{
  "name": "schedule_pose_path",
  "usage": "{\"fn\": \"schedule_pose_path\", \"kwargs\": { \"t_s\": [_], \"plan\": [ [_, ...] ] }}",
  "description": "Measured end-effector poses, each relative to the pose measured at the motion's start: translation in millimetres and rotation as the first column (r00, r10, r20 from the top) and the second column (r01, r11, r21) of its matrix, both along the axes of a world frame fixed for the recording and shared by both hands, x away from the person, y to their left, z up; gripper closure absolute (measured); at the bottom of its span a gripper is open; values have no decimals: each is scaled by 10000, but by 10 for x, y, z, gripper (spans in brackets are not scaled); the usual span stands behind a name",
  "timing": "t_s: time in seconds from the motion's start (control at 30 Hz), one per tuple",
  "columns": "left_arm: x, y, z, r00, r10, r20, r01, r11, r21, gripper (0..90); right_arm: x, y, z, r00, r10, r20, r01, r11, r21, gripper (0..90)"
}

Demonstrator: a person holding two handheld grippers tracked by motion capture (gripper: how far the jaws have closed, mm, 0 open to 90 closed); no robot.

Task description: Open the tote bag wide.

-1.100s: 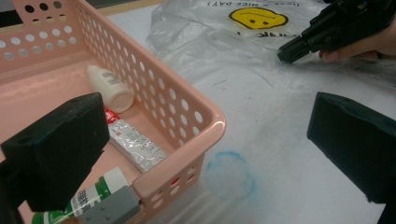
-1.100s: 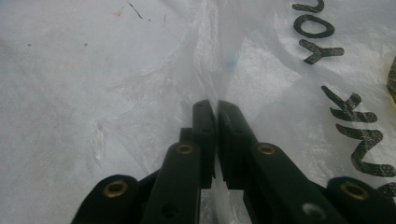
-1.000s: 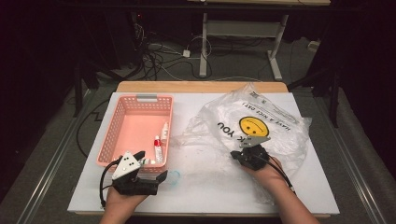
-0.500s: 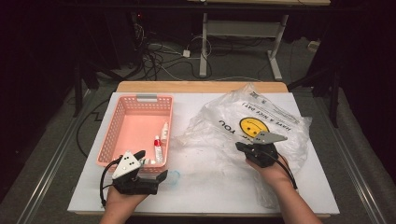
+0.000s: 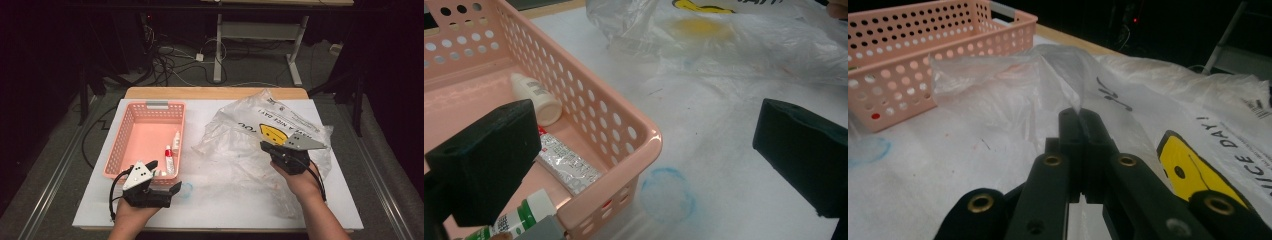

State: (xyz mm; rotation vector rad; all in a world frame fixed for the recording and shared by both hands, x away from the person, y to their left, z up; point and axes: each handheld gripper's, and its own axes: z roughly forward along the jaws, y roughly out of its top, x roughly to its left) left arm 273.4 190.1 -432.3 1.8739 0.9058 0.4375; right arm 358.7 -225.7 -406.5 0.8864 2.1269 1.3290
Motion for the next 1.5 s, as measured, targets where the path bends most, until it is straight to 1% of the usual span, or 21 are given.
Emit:
{"fn": "schedule_pose_path", "kwargs": {
  "t_s": [0.17, 0.2, 0.23, 0.27, 0.3, 0.37, 0.4, 0.43, 0.5, 0.57, 0.6, 0.73, 0.77, 0.8, 0.83, 0.9, 0.97, 1.07, 1.3, 1.4, 1.5],
  "plan": [
    [6, 11, 4, 10000, 13, -3, -13, 10000, -38, 0, -19, 16, 131, 9993, -142, 346, 134, 9996, 250, 900],
    [8, 13, 3, 10000, 17, -2, -17, 10000, -49, 0, -13, 22, 176, 9989, -189, 437, 172, 9991, 391, 900],
    [11, 14, 2, 10000, 17, -5, -17, 10000, -73, 0, -13, 22, 176, 9989, -189, 437, 172, 9991, 391, 900],
    [14, 16, 2, 10000, 13, -9, -13, 10000, -71, 0, -9, 32, 223, 9984, -243, 520, 216, 9985, 510, 900],
    [17, 17, 3, 10000, 10, -11, -10, 10000, -84, 0, -9, 32, 223, 9984, -243, 520, 216, 9985, 510, 900],
    [23, 18, 4, 10000, -5, 3, 5, 10000, -84, 0, -4, 44, 274, 9971, -264, 718, 220, 9979, 604, 900],
    [25, 18, 6, 10000, -5, 3, 5, 10000, -96, 0, -4, 44, 274, 9971, -264, 718, 220, 9979, 604, 900],
    [27, 19, 7, 10000, 1, 8, -1, 10000, -98, 0, 2, 42, 302, 9964, -355, 766, 293, 9963, 803, 900],
    [29, 22, 11, 10000, 6, 18, -6, 9999, -101, 0, 5, 41, 311, 9964, -370, 763, 302, 9957, 877, 900],
    [30, 27, 15, 10000, 29, 40, -29, 9999, -123, 0, 12, 29, 348, 9947, -510, 897, 411, 9932, 1090, 900],
    [30, 31, 18, 10000, 42, 45, -41, 9999, -131, 0, 12, 29, 348, 9947, -510, 897, 411, 9932, 1090, 900],
    [37, 55, 26, 9999, 79, 81, -78, 9999, -123, 0, 5, 10, 417, 9918, -616, 1119, 473, 9909, 1261, 900],
    [39, 63, 28, 9999, 107, 79, -106, 9998, -141, 0, -5, -1, 451, 9893, -680, 1291, 498, 9891, 1387, 900],
    [39, 68, 29, 9999, 123, 84, -122, 9998, -150, 0, -12, -5, 459, 9886, -694, 1337, 498, 9882, 1450, 900],
    [40, 78, 33, 9999, 125, 100, -124, 9998, -131, 0, -12, -5, 459, 9886, -694, 1337, 498, 9882, 1450, 900],
    [38, 100, 43, 9997, 201, 135, -199, 9997, -154, 0, -44, -23, 455, 9855, -816, 1489, 568, 9849, 1638, 900],
    [38, 135, 55, 9994, 300, 152, -297, 9994, -174, 0, -43, -32, 421, 9857, -806, 1483, 546, 9837, 1714, 900],
    [38, 198, 69, 9986, 493, 166, -489, 9985, -260, 0, -37, -35, 377, 9866, -733, 1458, 495, 9857, 1608, 900],
    [63, 368, 101, 9952, 969, 140, -964, 9947, -364, 0, -22, -59, 335, 9887, -671, 1341, 445, 9853, 1647, 900],
    [79, 438, 109, 9935, 1130, 117, -1126, 9932, -295, 0, -26, -55, 328, 9896, -636, 1288, 421, 9857, 1631, 900],
    [88, 504, 111, 9913, 1313, 114, -1310, 9911, -218, 0, -21, -53, 322, 9891, -595, 1350, 378, 9868, 1575, 900]
  ]
}}
